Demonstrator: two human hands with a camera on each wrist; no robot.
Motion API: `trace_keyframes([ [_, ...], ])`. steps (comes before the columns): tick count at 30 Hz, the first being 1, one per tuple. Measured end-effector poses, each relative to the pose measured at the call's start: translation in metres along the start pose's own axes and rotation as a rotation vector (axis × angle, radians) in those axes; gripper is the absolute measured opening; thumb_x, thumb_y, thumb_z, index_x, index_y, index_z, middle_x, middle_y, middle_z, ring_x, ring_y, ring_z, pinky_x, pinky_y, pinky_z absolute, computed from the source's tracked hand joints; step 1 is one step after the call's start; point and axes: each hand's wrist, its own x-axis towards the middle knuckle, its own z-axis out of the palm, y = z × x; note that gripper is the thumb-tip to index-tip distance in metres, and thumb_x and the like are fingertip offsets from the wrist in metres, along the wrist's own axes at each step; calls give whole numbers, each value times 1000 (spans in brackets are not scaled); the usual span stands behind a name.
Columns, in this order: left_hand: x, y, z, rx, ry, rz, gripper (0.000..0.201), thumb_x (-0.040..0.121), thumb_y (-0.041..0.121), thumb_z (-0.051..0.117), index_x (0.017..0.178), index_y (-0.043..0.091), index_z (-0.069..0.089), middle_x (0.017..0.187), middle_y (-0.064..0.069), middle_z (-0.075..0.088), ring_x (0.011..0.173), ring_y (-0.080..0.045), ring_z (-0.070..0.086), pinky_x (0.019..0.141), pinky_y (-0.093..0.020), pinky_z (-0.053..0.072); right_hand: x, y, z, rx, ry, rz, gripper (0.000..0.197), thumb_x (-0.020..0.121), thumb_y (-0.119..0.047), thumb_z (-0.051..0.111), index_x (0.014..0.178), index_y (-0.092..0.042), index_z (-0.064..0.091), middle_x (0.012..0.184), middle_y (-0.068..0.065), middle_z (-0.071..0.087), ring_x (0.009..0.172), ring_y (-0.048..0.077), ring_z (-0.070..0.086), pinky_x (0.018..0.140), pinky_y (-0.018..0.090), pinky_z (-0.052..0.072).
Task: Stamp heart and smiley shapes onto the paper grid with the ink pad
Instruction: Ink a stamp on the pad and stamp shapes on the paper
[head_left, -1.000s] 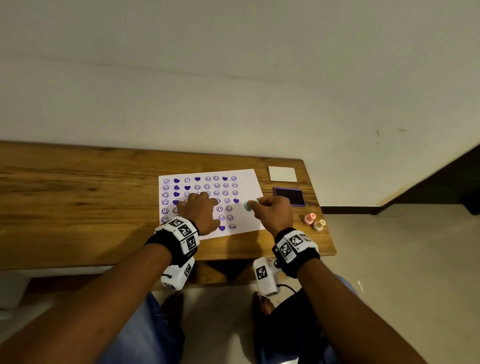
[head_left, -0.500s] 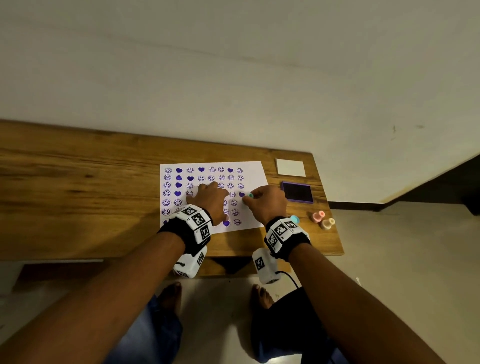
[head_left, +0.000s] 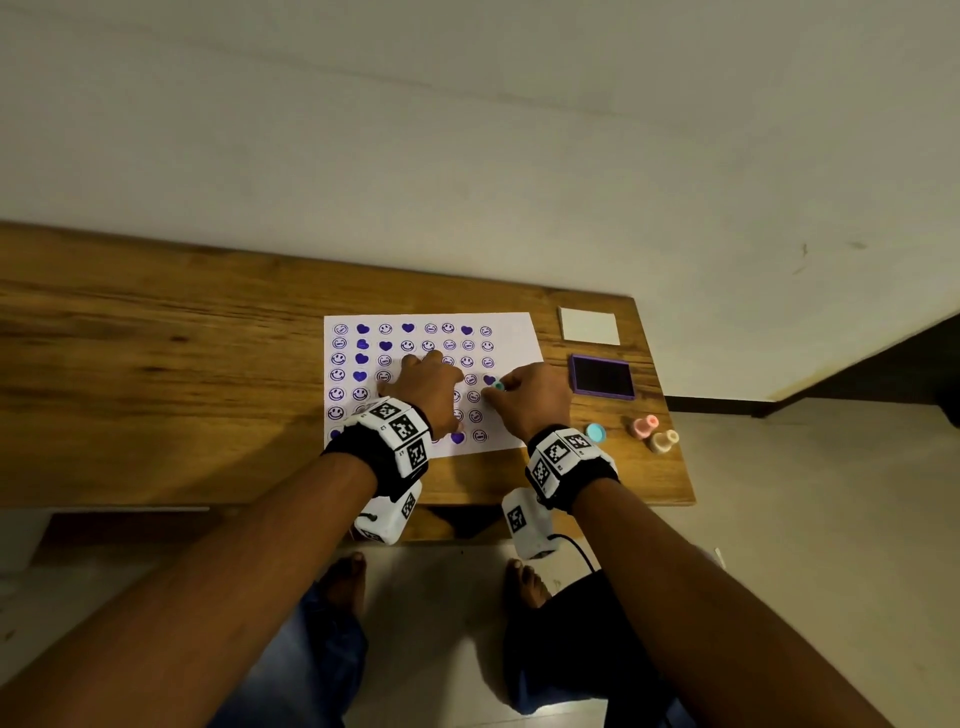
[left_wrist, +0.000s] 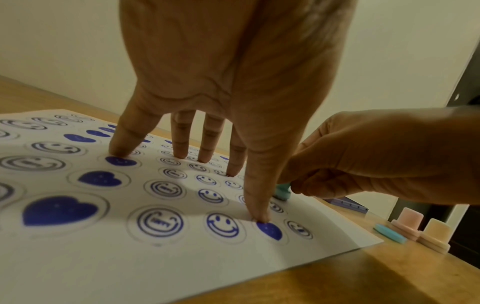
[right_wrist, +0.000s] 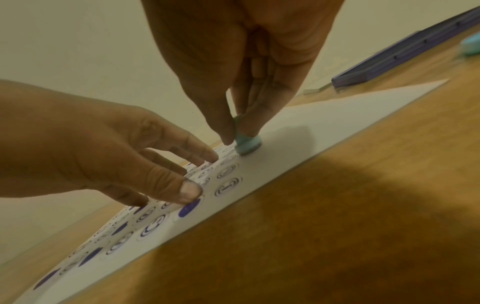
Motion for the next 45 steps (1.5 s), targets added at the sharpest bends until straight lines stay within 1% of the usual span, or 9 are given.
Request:
trace_keyframes([
  [8, 5, -1, 0, -1, -8, -6, 73, 66, 40, 83, 131, 28, 52, 133, -3, 40, 131, -34, 31, 97, -62, 40, 22, -15, -8, -142, -135, 75, 40, 69, -39, 89, 89, -9, 72, 86, 4, 74, 85, 20, 71, 76, 35, 60],
  [16, 2, 1, -2, -34, 6, -29, 78, 63, 36, 87, 133, 28, 52, 133, -2, 42, 131, -34, 32, 99, -62, 38, 16, -29, -26, -180, -199, 85, 41, 73, -34, 88, 91, -14, 57, 81, 2, 63, 67, 16, 61, 49, 24, 41],
  [19, 0, 1, -2, -26, 16, -26, 80, 63, 37, 87, 134, 29, 51, 135, -2, 43, 131, -34, 33, 100, -62, 38, 11, -32, -28, -128, -207, 86, 44, 71, -34, 90, 97, -13, 61, 91, 4, 68, 84, 22, 70, 59, 28, 51],
  [22, -3, 2, 0, -23, 37, -18, 77, 65, 38, 85, 134, 30, 51, 135, 0, 43, 131, -32, 35, 101, -59, 38, 4, -26, -34, -37, -174, 76, 38, 73, -36, 88, 89, -9, 65, 86, 2, 70, 81, 19, 68, 58, 27, 51],
  [27, 1, -3, 3, 1, 48, 5, 76, 68, 44, 82, 135, 30, 49, 140, -1, 43, 133, -31, 36, 103, -59, 36, -5, 1, -62, 208, 95, 86, 25, 71, -36, 85, 75, -14, 76, 74, 2, 75, 77, 21, 73, 78, 37, 60],
  [31, 3, -5, 5, -18, 49, 19, 79, 68, 41, 82, 138, 28, 47, 149, -1, 37, 138, -29, 32, 109, -55, 32, -25, 17, -71, 188, 9, 43, 21, 71, -32, 87, 75, -16, 75, 76, 2, 75, 75, 19, 73, 78, 41, 62],
  [34, 4, -10, 4, -26, 37, 34, 78, 71, 38, 81, 139, 28, 45, 152, -1, 32, 140, -27, 30, 111, -52, 31, -42, 25, -64, 154, -9, -9, 25, 76, -33, 84, 89, -12, 78, 84, 4, 77, 78, 17, 72, 75, 34, 60],
  [37, 6, -18, 4, -11, 8, 59, 78, 73, 41, 78, 142, 29, 42, 157, 0, 23, 144, -24, 23, 114, -49, 27, -57, 28, -49, 59, -32, -71, 29, 80, -35, 81, 98, -13, 79, 92, 2, 77, 81, 13, 66, 64, 22, 46],
  [45, 3, -18, 10, 53, 29, 64, 75, 79, 44, 72, 144, 32, 37, 159, 2, 17, 146, -24, 17, 114, -52, 24, -68, 40, -32, 11, -63, -87, 30, 83, -33, 77, 105, -13, 77, 102, 2, 75, 91, 13, 64, 75, 23, 46],
])
